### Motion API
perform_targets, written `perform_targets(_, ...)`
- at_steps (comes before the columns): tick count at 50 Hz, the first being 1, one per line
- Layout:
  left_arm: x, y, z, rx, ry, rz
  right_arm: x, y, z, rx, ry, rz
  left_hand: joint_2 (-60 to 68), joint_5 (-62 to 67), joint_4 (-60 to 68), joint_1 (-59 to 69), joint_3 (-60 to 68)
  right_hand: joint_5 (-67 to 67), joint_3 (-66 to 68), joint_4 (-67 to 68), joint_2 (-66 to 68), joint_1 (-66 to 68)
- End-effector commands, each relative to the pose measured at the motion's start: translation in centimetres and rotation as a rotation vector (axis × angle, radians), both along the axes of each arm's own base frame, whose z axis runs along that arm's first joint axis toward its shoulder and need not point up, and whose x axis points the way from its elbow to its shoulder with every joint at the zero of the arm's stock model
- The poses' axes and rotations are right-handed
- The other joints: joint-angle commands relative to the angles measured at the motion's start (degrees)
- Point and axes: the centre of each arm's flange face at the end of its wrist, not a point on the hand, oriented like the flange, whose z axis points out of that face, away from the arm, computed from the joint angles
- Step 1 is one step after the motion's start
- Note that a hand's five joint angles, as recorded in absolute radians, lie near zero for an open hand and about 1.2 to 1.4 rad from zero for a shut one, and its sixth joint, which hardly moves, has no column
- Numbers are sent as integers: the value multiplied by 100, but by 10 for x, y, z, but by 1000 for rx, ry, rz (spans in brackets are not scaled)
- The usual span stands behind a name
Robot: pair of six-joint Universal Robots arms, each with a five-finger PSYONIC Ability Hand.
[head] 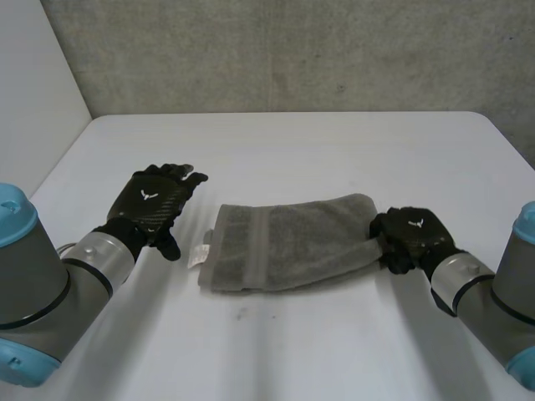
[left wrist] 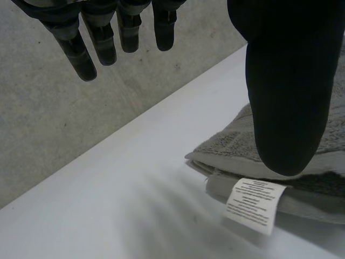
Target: Fold the towel.
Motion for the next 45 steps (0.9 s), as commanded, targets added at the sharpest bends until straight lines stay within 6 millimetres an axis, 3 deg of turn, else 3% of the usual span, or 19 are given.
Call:
perform_targets(1,0,-3,4,-14,4,5,22,-22,39,-139,-26,43,55,-161,41,6,49,1261,1152,1150,1218,269)
perform_targets(2,0,-3,4,-14,4,5,22,-22,39,-139,-26,43,55,-161,41,6,49,1261,1152,1150,1218,269)
perform_targets(4,1,-4,7,-24,7,11,60,-10,59,-193,-49,151,55,-161,41,6,49,1261,1152,1150,1218,269)
perform_targets(5,1,-4,8,-24,7,11,60,-10,59,-193,-50,152,55,-161,41,6,49,1261,1152,1150,1218,269)
perform_targets(7,2,-5,11,-36,11,16,104,11,68,-213,-71,282,55,-161,41,6,49,1261,1152,1150,1218,269)
perform_targets(8,3,-5,13,-40,13,17,104,11,68,-213,-71,283,55,-161,41,6,49,1261,1152,1150,1218,269)
perform_targets(11,4,-5,17,-53,17,22,141,31,70,-217,-89,401,55,-161,41,6,49,1261,1152,1150,1218,269)
perform_targets(13,5,-6,18,-55,17,26,171,50,59,-198,-84,492,55,-161,41,6,49,1261,1152,1150,1218,269)
perform_targets(16,7,-7,21,-62,20,34,180,57,50,-182,-68,523,55,-161,41,6,49,1261,1152,1150,1218,269)
perform_targets(18,9,-7,20,-58,18,38,191,72,29,-149,-18,586,55,-161,41,6,49,1261,1152,1150,1218,269)
perform_targets(24,9,-8,21,-59,18,40,193,80,18,-153,47,603,55,-161,41,6,49,1261,1152,1150,1218,269)
perform_targets(25,9,-9,22,-63,20,40,191,78,22,-159,46,592,55,-161,41,6,49,-498,-608,-609,-541,-1491)
perform_targets(26,9,-9,23,-66,21,40,188,76,30,-165,38,573,55,-161,41,6,49,-3363,-3473,-3474,-3406,-4356)
perform_targets(27,9,-9,23,-66,21,40,188,76,30,-165,38,573,55,-161,41,6,49,-3392,-3502,-3503,-3435,-4385)
perform_targets(28,9,-11,24,-72,23,42,185,76,41,-176,25,548,55,-161,41,6,49,-5174,-5284,-5285,-5217,-6167)
perform_targets(29,7,-13,29,-84,32,39,178,73,50,-180,17,501,55,-161,41,6,49,-5739,-5848,-5850,-5782,-6731)
perform_targets(35,1,-21,41,-95,99,37,138,43,71,-156,-15,296,55,-161,41,6,49,-5739,-5848,-5850,-5782,-6731)
perform_targets(38,-5,-28,45,-58,178,38,131,39,73,-135,-40,267,93,-123,80,44,87,-5739,-5848,-5850,-5782,-6731)
perform_targets(45,-50,-17,26,187,266,-20,115,21,63,31,-158,160,228,12,214,179,222,-5739,-5848,-5850,-5782,-6731)
